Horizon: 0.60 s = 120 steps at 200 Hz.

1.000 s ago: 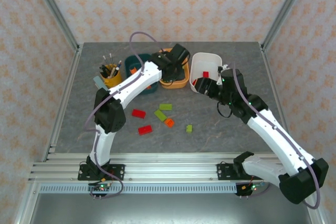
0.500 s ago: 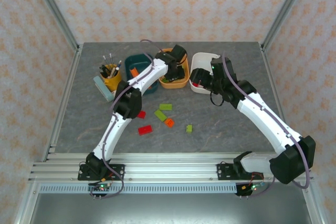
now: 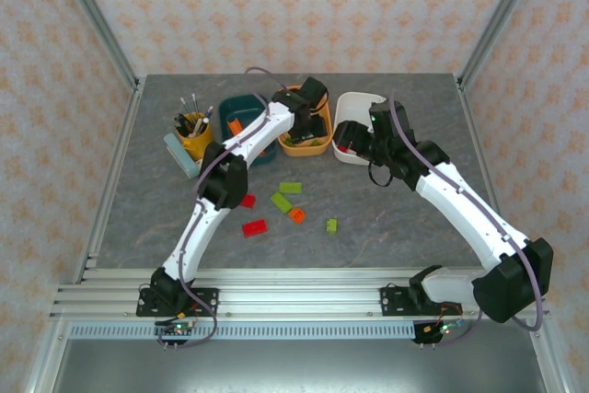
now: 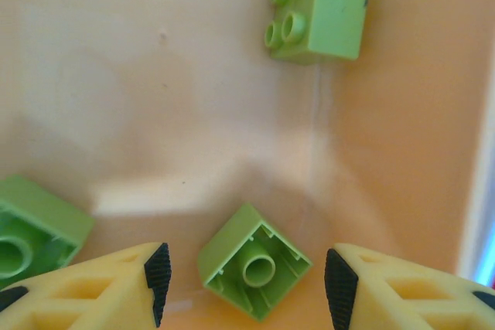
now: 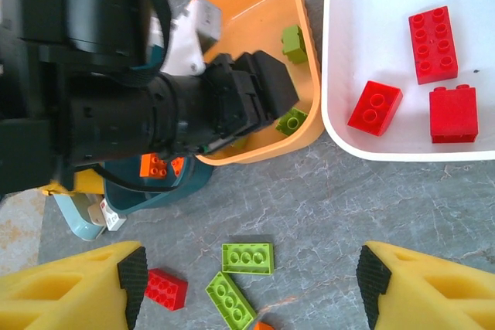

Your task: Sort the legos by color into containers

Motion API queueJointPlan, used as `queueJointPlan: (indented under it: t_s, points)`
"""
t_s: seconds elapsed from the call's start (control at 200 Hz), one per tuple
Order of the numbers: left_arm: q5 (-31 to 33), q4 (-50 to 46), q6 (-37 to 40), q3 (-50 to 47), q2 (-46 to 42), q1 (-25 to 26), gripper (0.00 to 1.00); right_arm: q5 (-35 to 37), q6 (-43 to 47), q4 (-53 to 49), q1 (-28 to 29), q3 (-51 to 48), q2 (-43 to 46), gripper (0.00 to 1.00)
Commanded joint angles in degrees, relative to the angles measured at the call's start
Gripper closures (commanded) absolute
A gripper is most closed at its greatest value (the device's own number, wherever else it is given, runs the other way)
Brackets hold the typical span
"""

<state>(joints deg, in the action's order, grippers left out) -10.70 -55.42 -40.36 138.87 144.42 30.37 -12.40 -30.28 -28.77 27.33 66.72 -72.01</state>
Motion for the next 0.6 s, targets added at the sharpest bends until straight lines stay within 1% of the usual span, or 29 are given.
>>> queueJointPlan:
  t_s: [0.0,0.13,0.29,0.315,0.455,0.596]
  points:
    - [7.01,-2.67,1.26,0.34,-10.35,0.04,0.40,0.45,1.87,-2.04,0.00,0.31,0.44,0.27]
    - [10.54,-0.64,0.78,-7.49,-20.47,0.07,0.36,0.36,5.27,-4.36,0.17,1.56,0.20,0.27]
    - [11.33,3.48,-0.01,-23.70,-34.54,0.05,0.30,-1.48,9.05,-5.77,1.08,1.20,0.20,0.28]
    - [11.24,3.87,-0.34,-26.64,-38.03,0.08,0.29,-1.76,9.81,-6.07,1.50,1.09,0.13,0.28]
    - [10.85,6.35,-3.18,-44.12,-51.31,0.08,0.28,-2.32,15.02,-8.64,6.39,0.29,-1.09,0.29]
    - [8.31,12.00,-7.77,-64.19,-66.37,0.33,0.26,-6.18,19.05,-8.85,11.67,-3.07,-2.47,0.28]
